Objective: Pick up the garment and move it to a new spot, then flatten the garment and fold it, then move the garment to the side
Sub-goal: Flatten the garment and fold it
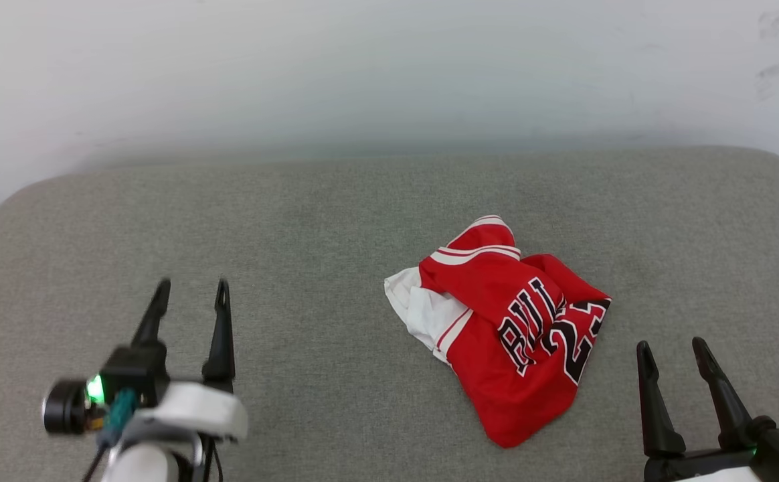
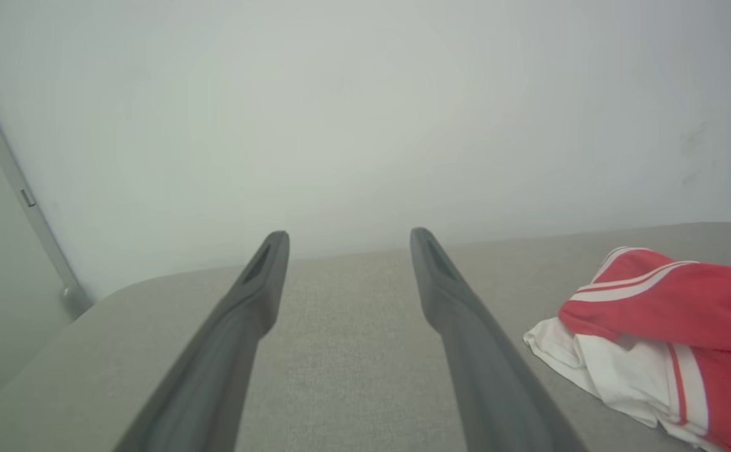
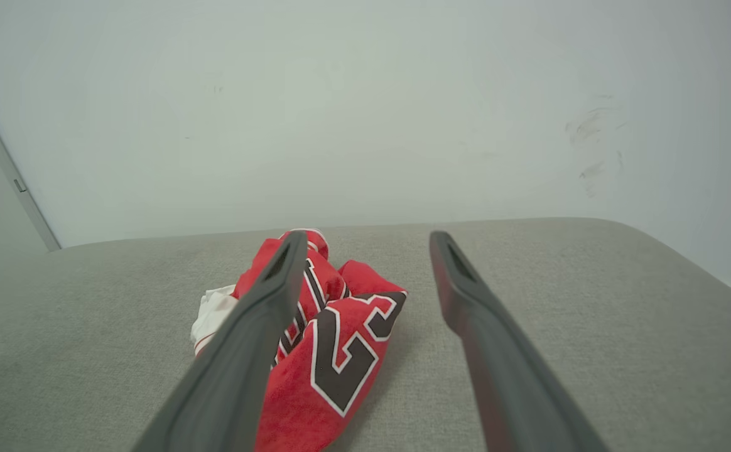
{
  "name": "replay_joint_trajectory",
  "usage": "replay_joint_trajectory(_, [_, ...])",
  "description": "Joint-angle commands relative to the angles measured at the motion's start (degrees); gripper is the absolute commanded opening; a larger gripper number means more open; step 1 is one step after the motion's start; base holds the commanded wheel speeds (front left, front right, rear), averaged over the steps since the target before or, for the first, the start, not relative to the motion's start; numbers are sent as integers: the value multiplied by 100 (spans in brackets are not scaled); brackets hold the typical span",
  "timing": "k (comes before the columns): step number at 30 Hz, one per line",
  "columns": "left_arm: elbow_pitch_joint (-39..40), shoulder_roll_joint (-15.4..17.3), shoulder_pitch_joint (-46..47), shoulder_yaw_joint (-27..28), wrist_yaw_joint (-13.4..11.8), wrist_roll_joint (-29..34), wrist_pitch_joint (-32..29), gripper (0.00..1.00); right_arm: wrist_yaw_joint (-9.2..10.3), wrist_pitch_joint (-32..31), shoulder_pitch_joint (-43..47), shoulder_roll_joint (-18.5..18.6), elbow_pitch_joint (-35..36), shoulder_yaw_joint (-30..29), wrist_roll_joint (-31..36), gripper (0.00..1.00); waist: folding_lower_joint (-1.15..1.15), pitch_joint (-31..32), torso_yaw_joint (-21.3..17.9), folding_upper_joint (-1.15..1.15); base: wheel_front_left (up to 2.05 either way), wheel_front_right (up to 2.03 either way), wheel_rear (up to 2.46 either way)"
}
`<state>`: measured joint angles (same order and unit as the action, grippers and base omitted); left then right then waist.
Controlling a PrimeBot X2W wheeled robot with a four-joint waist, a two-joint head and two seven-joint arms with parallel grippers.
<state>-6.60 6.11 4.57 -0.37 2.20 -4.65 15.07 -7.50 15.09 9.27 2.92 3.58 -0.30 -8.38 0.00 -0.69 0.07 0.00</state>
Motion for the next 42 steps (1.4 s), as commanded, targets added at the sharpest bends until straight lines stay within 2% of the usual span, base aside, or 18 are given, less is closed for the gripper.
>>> replay_joint_trajectory(1, [-44, 70, 206, -24, 51, 64, 15, 100, 2, 12, -109, -7, 29, 9, 34, 100, 0, -43, -37, 0, 0, 0, 0])
replay_joint_trajectory(6, [-661, 388, 1381, -266, 324, 110, -141, 100, 2, 12, -221, -7, 104, 9, 71, 100, 0, -313, -155, 0, 0, 0, 0])
replay_joint_trajectory(13, [-1221, 681, 2939, -1012, 516, -319, -1453, 100, 2, 12, -440, -9, 198, 10, 92, 100, 0, -739, -265, 0, 0, 0, 0])
replay_joint_trajectory(16, [-1322, 879, 3524, -1671, 518, -775, -2010, 100, 2, 12, -567, -8, 220, 23, 94, 100, 0, -912, -311, 0, 0, 0, 0])
replay_joint_trajectory(25, [-1447, 1708, 5034, -3874, 519, -2691, -4014, 100, 2, 12, -884, -8, 315, 90, 66, 100, 0, -1377, -477, 0, 0, 0, 0])
replay_joint_trajectory(26, [-1461, 1841, 5432, -4432, 519, -3162, -4511, 100, 2, 12, -1011, -8, 345, 142, 47, 100, 0, -1567, -567, 0, 0, 0, 0])
replay_joint_trajectory(34, [-1475, 2068, 6310, -5779, 520, -4352, -5800, 100, 2, 12, -1336, -8, 417, 200, -78, 100, 0, -2105, -786, 0, 0, 0, 0])
replay_joint_trajectory(42, [-1774, 2319, 6734, -6847, 520, -4945, -6475, 100, 2, 12, -1581, -8, 431, 215, -215, 100, 0, -2460, -1067, 0, 0, 0, 0])
